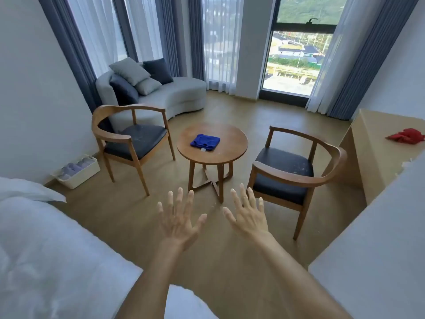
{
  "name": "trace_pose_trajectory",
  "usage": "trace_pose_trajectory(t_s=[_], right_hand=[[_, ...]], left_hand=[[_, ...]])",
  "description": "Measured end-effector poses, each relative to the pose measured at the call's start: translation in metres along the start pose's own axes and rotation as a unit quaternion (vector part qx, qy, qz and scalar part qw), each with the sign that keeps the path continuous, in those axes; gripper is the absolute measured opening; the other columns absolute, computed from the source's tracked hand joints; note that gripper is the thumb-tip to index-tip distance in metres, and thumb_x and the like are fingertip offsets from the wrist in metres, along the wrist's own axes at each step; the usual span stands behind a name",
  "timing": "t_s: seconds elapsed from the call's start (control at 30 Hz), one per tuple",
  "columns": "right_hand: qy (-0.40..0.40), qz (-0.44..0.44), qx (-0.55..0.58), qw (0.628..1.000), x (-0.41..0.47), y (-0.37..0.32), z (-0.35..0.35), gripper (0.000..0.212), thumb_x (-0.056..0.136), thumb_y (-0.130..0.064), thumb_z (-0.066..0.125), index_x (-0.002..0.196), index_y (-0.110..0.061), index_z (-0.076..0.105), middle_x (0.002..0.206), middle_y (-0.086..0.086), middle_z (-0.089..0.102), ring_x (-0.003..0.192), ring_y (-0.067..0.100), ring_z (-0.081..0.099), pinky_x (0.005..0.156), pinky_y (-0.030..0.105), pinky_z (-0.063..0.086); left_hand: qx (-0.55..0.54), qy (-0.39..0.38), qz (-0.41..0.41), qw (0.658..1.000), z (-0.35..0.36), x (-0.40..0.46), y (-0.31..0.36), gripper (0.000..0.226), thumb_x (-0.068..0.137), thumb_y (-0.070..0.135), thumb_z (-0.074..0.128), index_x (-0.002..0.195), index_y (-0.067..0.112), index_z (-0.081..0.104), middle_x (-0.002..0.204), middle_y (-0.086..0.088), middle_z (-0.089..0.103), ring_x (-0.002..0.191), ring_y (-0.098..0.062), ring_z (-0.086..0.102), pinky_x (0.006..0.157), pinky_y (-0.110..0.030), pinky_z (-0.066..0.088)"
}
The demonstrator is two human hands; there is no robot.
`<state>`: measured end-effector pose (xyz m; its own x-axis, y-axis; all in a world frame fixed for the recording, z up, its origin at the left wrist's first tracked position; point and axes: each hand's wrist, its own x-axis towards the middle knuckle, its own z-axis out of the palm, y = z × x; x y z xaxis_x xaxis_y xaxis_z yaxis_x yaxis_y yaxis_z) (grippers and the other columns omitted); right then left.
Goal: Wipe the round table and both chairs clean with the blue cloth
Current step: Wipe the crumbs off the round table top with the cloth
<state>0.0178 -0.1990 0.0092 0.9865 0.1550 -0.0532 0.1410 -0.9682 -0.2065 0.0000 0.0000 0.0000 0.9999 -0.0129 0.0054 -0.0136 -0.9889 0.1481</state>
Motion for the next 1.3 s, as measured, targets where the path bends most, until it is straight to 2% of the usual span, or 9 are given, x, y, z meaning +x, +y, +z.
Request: trace_pose_trajectory(t_s=[0.07, 0.2, 0.23, 0.33, 0.47, 0.67, 0.8, 0.93, 1.3], right_hand=[[-0.006, 0.011, 0.015, 1.0, 0.03, 0.012, -0.002, 0.093, 0.071, -0.068, -0.013, 0.155, -0.027, -0.002, 0.162, 0.004, -0.015, 0.149, 0.026, -0.013, 0.118, 0.051, -0.004], [0.002, 0.015, 0.001, 1.0, 0.096, 0.037, -0.013, 0.089, 0.075, -0.069, -0.011, 0.154, -0.028, -0.003, 0.162, 0.003, -0.017, 0.148, 0.025, -0.015, 0.117, 0.05, -0.007], [-0.001, 0.015, -0.002, 1.0, 0.111, 0.043, -0.016, 0.084, 0.081, -0.069, -0.006, 0.154, -0.028, -0.003, 0.161, 0.003, -0.017, 0.148, 0.025, -0.016, 0.117, 0.05, -0.007], [-0.007, 0.013, -0.004, 1.0, 0.155, 0.058, -0.023, 0.068, 0.098, -0.061, 0.016, 0.154, -0.028, -0.003, 0.161, 0.003, -0.018, 0.148, 0.024, -0.017, 0.117, 0.051, -0.008], [-0.003, 0.005, -0.002, 1.0, 0.211, 0.074, -0.034, 0.067, 0.099, -0.058, 0.019, 0.155, -0.028, -0.001, 0.162, 0.003, -0.016, 0.148, 0.024, -0.016, 0.117, 0.049, -0.01], [-0.014, -0.02, 0.0, 1.0, 0.302, 0.103, -0.043, 0.066, 0.099, -0.058, 0.018, 0.155, -0.028, -0.001, 0.162, 0.003, -0.015, 0.149, 0.025, -0.014, 0.117, 0.049, -0.008], [-0.02, -0.054, 0.003, 0.998, 0.359, 0.119, -0.045, 0.065, 0.1, -0.056, 0.019, 0.155, -0.028, -0.001, 0.162, 0.003, -0.015, 0.149, 0.024, -0.014, 0.118, 0.048, -0.007], [-0.035, -0.082, 0.01, 0.996, 0.413, 0.127, -0.041, 0.065, 0.1, -0.057, 0.021, 0.155, -0.028, 0.002, 0.163, 0.002, -0.012, 0.149, 0.024, -0.012, 0.118, 0.049, -0.005], [-0.081, -0.124, 0.028, 0.989, 0.518, 0.069, -0.011, 0.065, 0.1, -0.056, 0.023, 0.155, -0.026, 0.004, 0.163, 0.004, -0.011, 0.149, 0.025, -0.01, 0.119, 0.049, 0.0]], left_hand=[[-0.021, 0.004, -0.017, 1.0, 0.008, 0.036, 0.006, 0.085, 0.073, 0.074, 0.001, 0.147, 0.035, -0.017, 0.159, -0.002, -0.013, 0.146, -0.026, -0.014, 0.114, -0.052, -0.01], [-0.009, 0.023, -0.01, 1.0, 0.014, 0.112, 0.026, 0.081, 0.08, 0.07, 0.026, 0.149, 0.028, 0.017, 0.152, -0.011, 0.033, 0.138, -0.035, 0.032, 0.106, -0.058, 0.02], [-0.008, 0.009, -0.009, 1.0, 0.013, 0.127, 0.03, 0.081, 0.08, 0.07, 0.025, 0.148, 0.029, 0.012, 0.154, -0.011, 0.03, 0.139, -0.035, 0.03, 0.107, -0.058, 0.017], [-0.006, 0.026, -0.004, 1.0, 0.014, 0.167, 0.038, 0.082, 0.074, 0.073, 0.007, 0.143, 0.037, -0.019, 0.16, -0.007, 0.0, 0.147, -0.032, 0.0, 0.11, -0.052, -0.008], [0.024, 0.005, -0.022, 0.999, 0.005, 0.22, 0.052, 0.086, 0.065, 0.072, -0.009, 0.139, 0.032, -0.029, 0.159, -0.005, -0.016, 0.146, -0.029, -0.014, 0.111, -0.05, -0.013], [0.029, 0.011, -0.045, 0.999, 0.013, 0.304, 0.069, 0.092, 0.069, 0.072, -0.006, 0.15, 0.031, -0.011, 0.16, -0.006, -0.01, 0.147, -0.03, -0.008, 0.115, -0.055, -0.002], [0.021, 0.007, -0.075, 0.997, 0.016, 0.352, 0.08, 0.08, 0.088, 0.069, 0.021, 0.151, 0.029, -0.01, 0.16, -0.007, -0.01, 0.147, -0.03, -0.009, 0.115, -0.055, -0.002], [0.026, 0.002, -0.11, 0.994, 0.02, 0.388, 0.082, 0.08, 0.087, 0.069, 0.017, 0.15, 0.029, -0.012, 0.16, -0.006, -0.011, 0.147, -0.03, -0.009, 0.115, -0.054, -0.002], [0.018, -0.015, -0.179, 0.983, 0.021, 0.462, 0.015, 0.079, 0.09, 0.066, 0.026, 0.149, 0.032, -0.014, 0.16, -0.005, -0.014, 0.146, -0.029, -0.014, 0.116, -0.055, -0.004]])
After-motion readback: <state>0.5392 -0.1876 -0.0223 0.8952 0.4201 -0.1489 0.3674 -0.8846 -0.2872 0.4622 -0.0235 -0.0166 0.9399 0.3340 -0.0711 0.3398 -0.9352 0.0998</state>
